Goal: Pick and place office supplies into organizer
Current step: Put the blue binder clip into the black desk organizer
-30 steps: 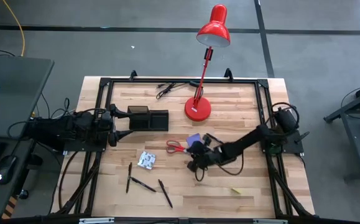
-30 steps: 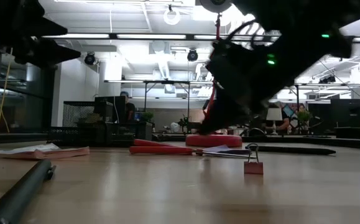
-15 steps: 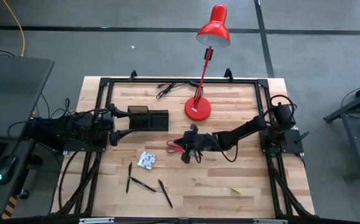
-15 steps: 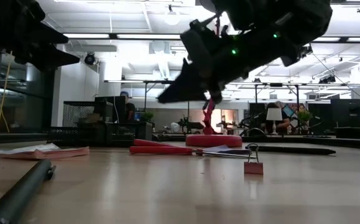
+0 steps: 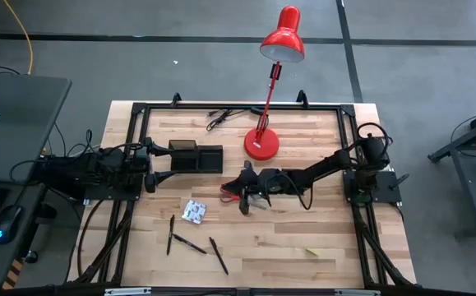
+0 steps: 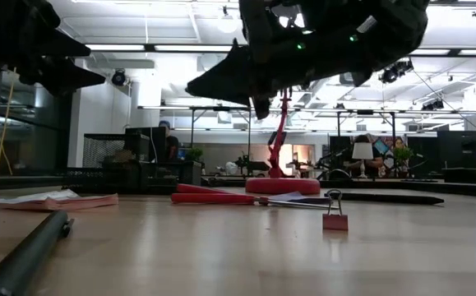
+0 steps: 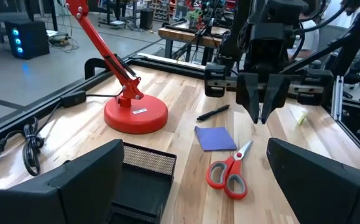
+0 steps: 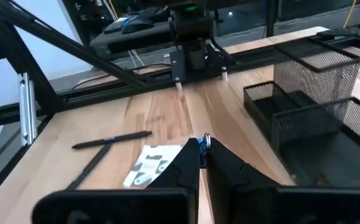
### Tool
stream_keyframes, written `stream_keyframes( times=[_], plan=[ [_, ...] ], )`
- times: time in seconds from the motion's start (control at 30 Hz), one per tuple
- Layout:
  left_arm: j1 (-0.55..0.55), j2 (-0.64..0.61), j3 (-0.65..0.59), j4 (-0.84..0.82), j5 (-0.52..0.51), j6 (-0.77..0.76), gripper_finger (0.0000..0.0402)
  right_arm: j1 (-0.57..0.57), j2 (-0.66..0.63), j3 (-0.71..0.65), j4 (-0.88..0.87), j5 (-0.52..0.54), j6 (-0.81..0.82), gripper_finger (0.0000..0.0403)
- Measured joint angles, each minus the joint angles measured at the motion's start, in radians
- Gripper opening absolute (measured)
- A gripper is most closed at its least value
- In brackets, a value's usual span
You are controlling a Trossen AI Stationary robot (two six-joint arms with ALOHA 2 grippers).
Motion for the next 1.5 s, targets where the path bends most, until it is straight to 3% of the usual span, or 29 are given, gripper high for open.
stream_keyframes(
  times=[0.3,0.53,0.8,0.93,1.03,1.17,1.5],
  plan=[
    [0.0,0.0,0.0,0.038,-0.005,0.0,0.0381,-0.039,0.084,0.273,-0.289,-0.041,-0.022,0.0003],
    [0.0,0.0,0.006,0.075,0.02,0.0,0.0381,-0.105,0.235,0.534,-0.507,-0.087,-0.06,0.0003],
    [0.0,-0.001,0.08,0.025,0.06,0.001,0.0381,-0.18,0.432,0.839,-0.648,-0.223,-0.059,0.0005],
    [0.0,0.0,0.089,-0.016,0.062,0.001,0.0381,-0.2,0.528,0.999,-0.788,-0.226,-0.06,0.0002],
    [0.0,0.0,0.09,-0.021,0.062,0.0,0.0381,-0.206,0.582,1.097,-0.867,-0.172,-0.04,0.0005],
    [0.0,0.0,0.09,-0.027,0.062,0.0,0.0381,-0.21,0.607,1.163,-0.913,-0.117,-0.034,0.001],
    [0.0,0.0,0.09,-0.032,0.062,0.0,0.0381,-0.216,0.607,1.165,-0.936,-0.065,-0.009,0.0013]
  ],
)
